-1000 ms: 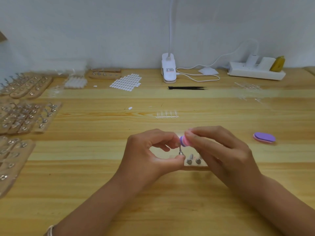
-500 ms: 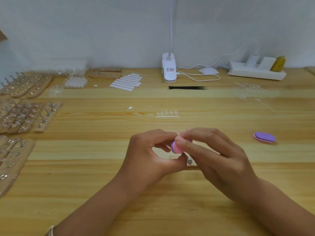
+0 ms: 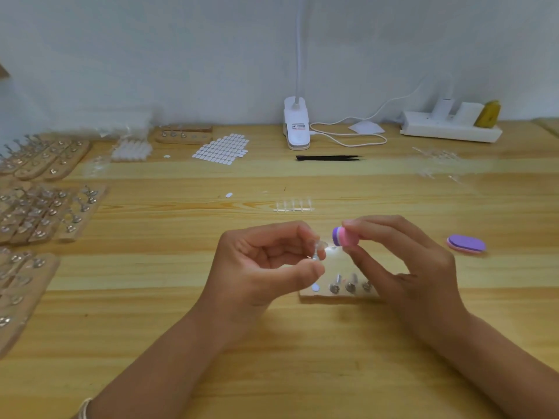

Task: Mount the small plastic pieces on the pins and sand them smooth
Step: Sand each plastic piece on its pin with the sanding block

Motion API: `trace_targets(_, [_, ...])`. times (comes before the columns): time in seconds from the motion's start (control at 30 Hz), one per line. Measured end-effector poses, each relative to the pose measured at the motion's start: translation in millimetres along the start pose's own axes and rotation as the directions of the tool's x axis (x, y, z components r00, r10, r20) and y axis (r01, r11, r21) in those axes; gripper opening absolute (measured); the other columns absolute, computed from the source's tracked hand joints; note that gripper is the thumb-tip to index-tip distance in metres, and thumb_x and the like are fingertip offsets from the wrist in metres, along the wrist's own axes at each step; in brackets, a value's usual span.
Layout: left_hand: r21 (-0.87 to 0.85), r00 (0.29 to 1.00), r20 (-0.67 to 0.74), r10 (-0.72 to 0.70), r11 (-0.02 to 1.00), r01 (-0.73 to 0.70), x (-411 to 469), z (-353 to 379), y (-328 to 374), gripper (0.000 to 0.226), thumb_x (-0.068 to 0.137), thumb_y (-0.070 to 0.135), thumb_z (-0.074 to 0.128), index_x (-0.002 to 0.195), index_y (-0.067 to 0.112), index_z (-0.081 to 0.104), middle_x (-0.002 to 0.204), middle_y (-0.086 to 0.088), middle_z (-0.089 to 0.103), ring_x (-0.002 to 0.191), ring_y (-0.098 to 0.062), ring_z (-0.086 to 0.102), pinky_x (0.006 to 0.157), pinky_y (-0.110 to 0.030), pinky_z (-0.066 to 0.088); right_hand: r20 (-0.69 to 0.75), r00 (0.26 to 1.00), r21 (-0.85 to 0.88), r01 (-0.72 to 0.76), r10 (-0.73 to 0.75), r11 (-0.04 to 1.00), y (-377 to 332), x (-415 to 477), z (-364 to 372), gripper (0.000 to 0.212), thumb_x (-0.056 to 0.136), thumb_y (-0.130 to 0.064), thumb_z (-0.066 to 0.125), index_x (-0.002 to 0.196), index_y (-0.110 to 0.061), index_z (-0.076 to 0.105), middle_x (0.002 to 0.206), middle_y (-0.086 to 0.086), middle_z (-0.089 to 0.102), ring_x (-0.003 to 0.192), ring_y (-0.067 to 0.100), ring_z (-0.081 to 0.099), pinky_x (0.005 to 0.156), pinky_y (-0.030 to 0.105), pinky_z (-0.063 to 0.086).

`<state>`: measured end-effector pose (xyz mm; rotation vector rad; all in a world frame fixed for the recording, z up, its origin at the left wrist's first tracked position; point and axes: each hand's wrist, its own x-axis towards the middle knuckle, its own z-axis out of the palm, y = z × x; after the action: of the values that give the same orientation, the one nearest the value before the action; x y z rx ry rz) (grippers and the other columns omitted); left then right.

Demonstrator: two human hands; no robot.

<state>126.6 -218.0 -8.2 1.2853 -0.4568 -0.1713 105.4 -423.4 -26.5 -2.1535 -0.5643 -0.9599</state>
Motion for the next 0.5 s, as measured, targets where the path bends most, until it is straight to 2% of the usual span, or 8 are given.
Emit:
trace_targets(0.07, [-0.007,1.000,-0.007,-0.006,1.000,0.006,0.3,0.5,0.4,0.021,0.065,0.007,0.080,0.086,0.007,0.075,0.081,-0.010,0.073,0.076,-0.018,0.068,0.073,-0.031,0.058,-0.046,0.999,0.071,0.008,-0.005,0.997,-7.9,1.7,1.4,0.022,0.089,-0.008,0.075,0.111,-0.009,0.068,0.105,-0.001,0.070,0.099,0.010,0.069,0.088,0.023,0.054])
trace_targets(0.13, [-0.015,1.000,-0.011,-0.018,1.000,0.017,0.6,1.4,0.3,0.023,0.064,0.008,0.080,0.087,0.009,0.076,0.081,-0.008,0.074,0.076,-0.017,0.070,0.073,-0.029,0.058,-0.060,0.995,0.115,0.081,-0.074,0.990,-16.6,0.8,5.4,0.023,0.090,-0.010,0.072,0.112,-0.009,0.065,0.107,-0.002,0.068,0.103,0.007,0.067,0.092,0.018,0.050])
trace_targets(0.2, [-0.041,1.000,-0.003,-0.026,0.999,0.026,0.8,1.3,0.4,0.023,0.065,0.009,0.079,0.087,0.013,0.077,0.080,-0.006,0.074,0.074,-0.016,0.070,0.072,-0.026,0.056,-0.037,0.994,0.077,0.106,-0.104,0.991,-15.7,-1.0,7.0,0.022,0.090,-0.004,0.073,0.111,-0.007,0.066,0.104,0.003,0.069,0.102,0.011,0.067,0.092,0.021,0.051])
trace_targets(0.23, [-0.058,1.000,0.002,-0.028,0.998,0.028,1.0,0.9,0.5,0.022,0.065,0.010,0.078,0.087,0.014,0.077,0.080,-0.006,0.074,0.073,-0.017,0.069,0.072,-0.026,0.055,-0.023,0.997,0.057,0.075,-0.074,0.996,-12.4,-1.2,6.3,0.023,0.088,-0.001,0.074,0.110,-0.006,0.067,0.102,0.004,0.069,0.099,0.014,0.068,0.090,0.026,0.054])
trace_targets(0.3, [-0.094,0.999,0.011,-0.035,0.995,0.036,1.6,0.1,0.7,0.023,0.065,0.013,0.078,0.087,0.015,0.077,0.080,-0.007,0.073,0.074,-0.018,0.068,0.074,-0.026,0.054,-0.023,1.000,0.066,0.005,-0.003,0.998,-8.5,-0.5,3.8,0.024,0.087,-0.001,0.077,0.107,-0.009,0.068,0.101,0.002,0.070,0.095,0.016,0.070,0.085,0.033,0.057])
trace_targets(0.33, [-0.112,0.999,0.019,-0.045,0.993,0.047,2.6,0.0,0.5,0.025,0.064,0.014,0.081,0.088,0.014,0.076,0.080,-0.007,0.073,0.075,-0.018,0.068,0.074,-0.027,0.054,-0.040,0.999,0.098,0.000,0.004,0.995,-9.7,-0.3,2.8,0.024,0.088,-0.003,0.076,0.108,-0.012,0.066,0.103,-0.002,0.069,0.096,0.014,0.069,0.084,0.032,0.057])
trace_targets(0.4, [-0.140,0.995,0.061,-0.074,0.987,0.082,3.9,-0.6,-0.1,0.033,0.063,0.024,0.087,0.092,0.013,0.075,0.082,-0.007,0.072,0.076,-0.019,0.067,0.075,-0.028,0.054,-0.071,0.996,0.165,0.073,-0.062,0.984,-15.8,-1.2,3.5,0.024,0.090,-0.006,0.072,0.112,-0.013,0.063,0.107,-0.005,0.065,0.102,0.011,0.067,0.089,0.024,0.053])
trace_targets(0.5, [-0.167,0.978,0.166,-0.126,0.974,0.154,4.7,-1.8,0.4,0.039,0.067,0.034,0.086,0.094,0.009,0.073,0.084,-0.006,0.070,0.074,-0.018,0.064,0.074,-0.028,0.053,-0.043,0.983,0.121,0.180,-0.176,0.976,-18.4,-4.3,6.1,0.026,0.089,-0.005,0.069,0.114,-0.007,0.062,0.108,0.001,0.065,0.106,0.011,0.064,0.095,0.017,0.046])
